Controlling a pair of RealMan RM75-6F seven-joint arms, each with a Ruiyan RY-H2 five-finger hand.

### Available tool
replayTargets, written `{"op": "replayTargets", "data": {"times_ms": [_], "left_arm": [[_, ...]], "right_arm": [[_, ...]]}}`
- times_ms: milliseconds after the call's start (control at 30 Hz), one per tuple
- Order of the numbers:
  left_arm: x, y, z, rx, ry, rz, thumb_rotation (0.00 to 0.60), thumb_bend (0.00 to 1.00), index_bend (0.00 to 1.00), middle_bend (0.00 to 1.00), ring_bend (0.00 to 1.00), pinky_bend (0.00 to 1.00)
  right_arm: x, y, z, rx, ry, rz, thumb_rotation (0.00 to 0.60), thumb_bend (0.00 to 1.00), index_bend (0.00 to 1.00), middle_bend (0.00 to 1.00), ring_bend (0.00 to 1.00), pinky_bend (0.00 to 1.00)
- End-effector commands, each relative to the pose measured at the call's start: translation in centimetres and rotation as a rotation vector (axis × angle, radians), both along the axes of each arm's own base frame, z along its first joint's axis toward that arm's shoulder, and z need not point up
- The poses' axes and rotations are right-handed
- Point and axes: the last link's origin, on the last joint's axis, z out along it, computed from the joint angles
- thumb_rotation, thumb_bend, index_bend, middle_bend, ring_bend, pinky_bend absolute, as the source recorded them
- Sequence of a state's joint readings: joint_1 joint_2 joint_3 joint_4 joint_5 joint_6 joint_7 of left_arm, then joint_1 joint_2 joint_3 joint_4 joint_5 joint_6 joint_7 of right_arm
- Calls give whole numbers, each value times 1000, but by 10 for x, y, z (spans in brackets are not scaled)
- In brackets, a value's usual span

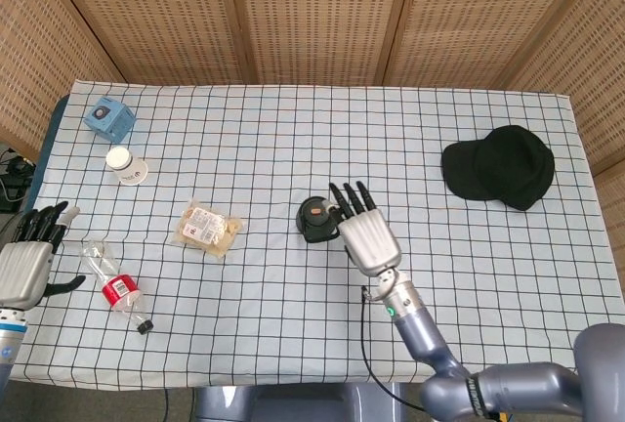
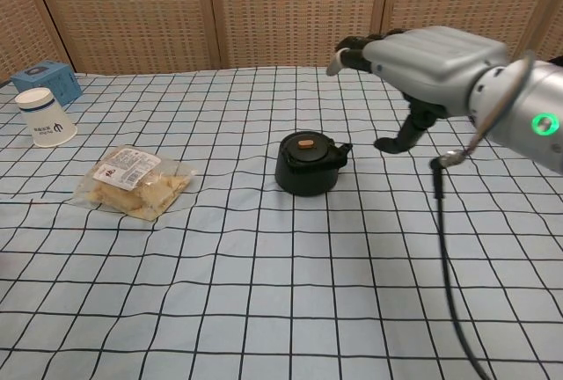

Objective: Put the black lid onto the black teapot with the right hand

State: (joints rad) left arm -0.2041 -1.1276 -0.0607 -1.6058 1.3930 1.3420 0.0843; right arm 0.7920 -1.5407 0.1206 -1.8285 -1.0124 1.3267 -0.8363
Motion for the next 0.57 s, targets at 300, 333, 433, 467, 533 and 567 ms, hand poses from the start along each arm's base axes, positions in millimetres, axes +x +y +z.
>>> {"op": "replayTargets", "data": {"times_ms": [300, 333, 433, 467, 533, 567], "left_arm": [[6, -13, 2, 40, -25, -74, 600, 47, 0, 0, 0, 0], [6, -13, 2, 40, -24, -78, 600, 43, 0, 0, 0, 0], [7, -16, 2, 38, -19, -87, 600, 32, 0, 0, 0, 0], [7, -17, 2, 39, -17, -88, 600, 30, 0, 0, 0, 0], [7, -18, 2, 42, -13, -91, 600, 30, 0, 0, 0, 0], [7, -18, 1, 43, -9, -92, 600, 30, 0, 0, 0, 0]], "right_arm": [[-137, 63, 65, -123, -67, -97, 600, 331, 50, 0, 0, 0], [-143, 66, 66, -127, -67, -104, 600, 329, 49, 0, 0, 0], [-167, 76, 73, -151, -73, -136, 600, 323, 42, 0, 0, 0], [-171, 79, 75, -157, -75, -139, 600, 321, 37, 0, 0, 0], [-180, 83, 78, -173, -82, -142, 600, 320, 33, 0, 0, 0], [-185, 86, 80, -181, -85, -144, 600, 320, 33, 0, 0, 0]]}}
